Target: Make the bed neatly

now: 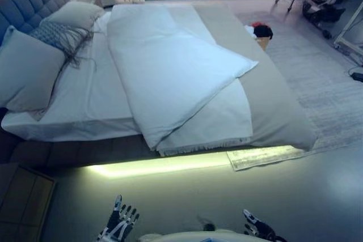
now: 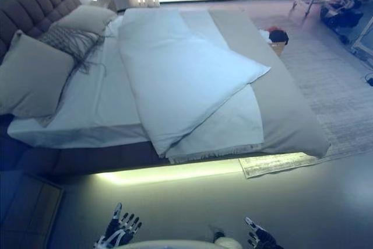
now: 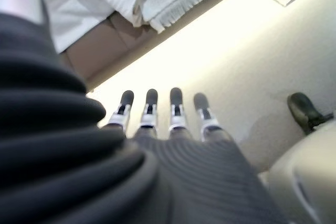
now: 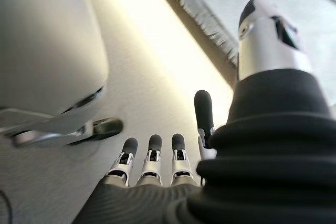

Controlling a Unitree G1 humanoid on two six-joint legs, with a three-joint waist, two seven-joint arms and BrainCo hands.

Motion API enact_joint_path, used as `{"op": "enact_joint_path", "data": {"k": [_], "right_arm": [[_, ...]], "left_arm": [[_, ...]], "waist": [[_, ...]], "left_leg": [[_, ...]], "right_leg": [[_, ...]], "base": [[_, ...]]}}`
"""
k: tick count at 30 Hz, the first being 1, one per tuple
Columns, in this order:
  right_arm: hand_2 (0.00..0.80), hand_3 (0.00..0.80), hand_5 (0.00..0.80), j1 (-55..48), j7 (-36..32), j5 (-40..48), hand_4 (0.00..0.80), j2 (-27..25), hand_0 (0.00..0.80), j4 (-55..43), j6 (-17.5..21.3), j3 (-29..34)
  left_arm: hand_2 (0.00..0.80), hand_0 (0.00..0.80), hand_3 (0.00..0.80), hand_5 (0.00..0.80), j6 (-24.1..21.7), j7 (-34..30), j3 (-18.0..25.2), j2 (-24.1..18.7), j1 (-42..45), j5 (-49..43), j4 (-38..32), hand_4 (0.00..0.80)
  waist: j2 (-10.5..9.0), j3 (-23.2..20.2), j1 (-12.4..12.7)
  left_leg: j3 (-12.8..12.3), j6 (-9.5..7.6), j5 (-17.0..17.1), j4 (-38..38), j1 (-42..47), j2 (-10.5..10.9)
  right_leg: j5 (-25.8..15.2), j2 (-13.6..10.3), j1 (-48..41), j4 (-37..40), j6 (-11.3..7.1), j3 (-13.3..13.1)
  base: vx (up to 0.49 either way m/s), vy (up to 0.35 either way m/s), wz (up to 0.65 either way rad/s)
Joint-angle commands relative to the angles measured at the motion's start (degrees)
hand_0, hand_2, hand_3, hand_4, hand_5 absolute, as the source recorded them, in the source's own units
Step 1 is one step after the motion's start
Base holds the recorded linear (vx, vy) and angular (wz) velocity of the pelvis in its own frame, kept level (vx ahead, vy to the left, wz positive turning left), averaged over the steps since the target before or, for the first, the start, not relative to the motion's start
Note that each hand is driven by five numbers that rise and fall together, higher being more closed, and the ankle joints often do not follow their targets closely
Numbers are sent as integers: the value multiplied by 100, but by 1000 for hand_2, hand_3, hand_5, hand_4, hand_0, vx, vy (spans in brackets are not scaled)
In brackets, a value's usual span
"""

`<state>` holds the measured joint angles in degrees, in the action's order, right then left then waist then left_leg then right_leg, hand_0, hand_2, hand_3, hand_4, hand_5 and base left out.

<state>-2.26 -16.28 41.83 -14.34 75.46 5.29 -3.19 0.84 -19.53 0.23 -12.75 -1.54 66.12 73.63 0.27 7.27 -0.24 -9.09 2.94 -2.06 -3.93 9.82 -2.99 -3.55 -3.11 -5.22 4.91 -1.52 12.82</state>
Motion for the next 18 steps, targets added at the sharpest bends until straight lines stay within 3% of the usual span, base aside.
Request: {"op": "enact_joint_path", "data": {"k": [1,8,11,12,14,15,16,18], "right_arm": [[0,0,0,493,115,564,0,72,0,295,177,-34],[0,0,0,506,210,623,0,159,0,289,389,97],[0,0,0,610,212,497,0,104,0,301,392,58],[0,0,0,674,179,362,0,59,0,297,386,25],[0,0,0,731,260,172,0,15,0,232,344,-49],[0,0,0,783,330,-1,0,-48,0,227,298,-100],[0,0,0,819,340,-47,0,-76,0,251,281,-104],[0,0,0,887,284,-17,0,-119,0,306,263,-134]], "left_arm": [[0,0,0,0,-116,36,166,64,-536,114,231,0],[0,0,0,0,-54,217,279,90,-332,-266,322,0],[0,0,0,0,-94,188,311,113,-328,-350,393,0],[0,0,0,0,-136,110,352,141,-359,-287,402,0],[0,0,0,0,-148,36,377,181,-399,-239,386,0],[0,0,0,0,-66,23,366,216,-424,-276,310,0],[0,0,0,0,-20,46,356,227,-425,-305,290,0],[0,0,0,0,11,86,289,223,-351,-266,328,0]], "waist": [[-232,118,128],[-245,49,134],[-349,112,144],[-497,267,195],[-508,427,244],[-432,598,320],[-348,654,347],[-141,693,419]], "left_leg": [[-49,-383,-164,5,-184,481],[97,-335,-238,106,-72,468],[18,-269,-455,906,-337,409],[-94,-227,-466,2036,-785,355],[-65,-112,-196,3112,-1484,267],[-101,60,309,3290,-2012,124],[-122,135,485,3052,-2135,41],[-226,268,975,1770,-2195,-111]], "right_leg": [[346,-12,-119,-267,-332,-15],[399,94,-265,-177,-267,-39],[411,80,-213,-215,-155,-76],[374,-45,-197,-297,-41,-15],[382,-11,-173,-373,105,44],[433,75,-269,-430,164,-9],[475,149,-331,-462,163,-65],[597,343,-535,-482,112,-207]], "base": [[44,-65,6],[110,-58,4],[51,-99,8],[7,-140,12],[35,-115,-6],[135,-30,-9],[286,54,11],[390,137,2]]}}
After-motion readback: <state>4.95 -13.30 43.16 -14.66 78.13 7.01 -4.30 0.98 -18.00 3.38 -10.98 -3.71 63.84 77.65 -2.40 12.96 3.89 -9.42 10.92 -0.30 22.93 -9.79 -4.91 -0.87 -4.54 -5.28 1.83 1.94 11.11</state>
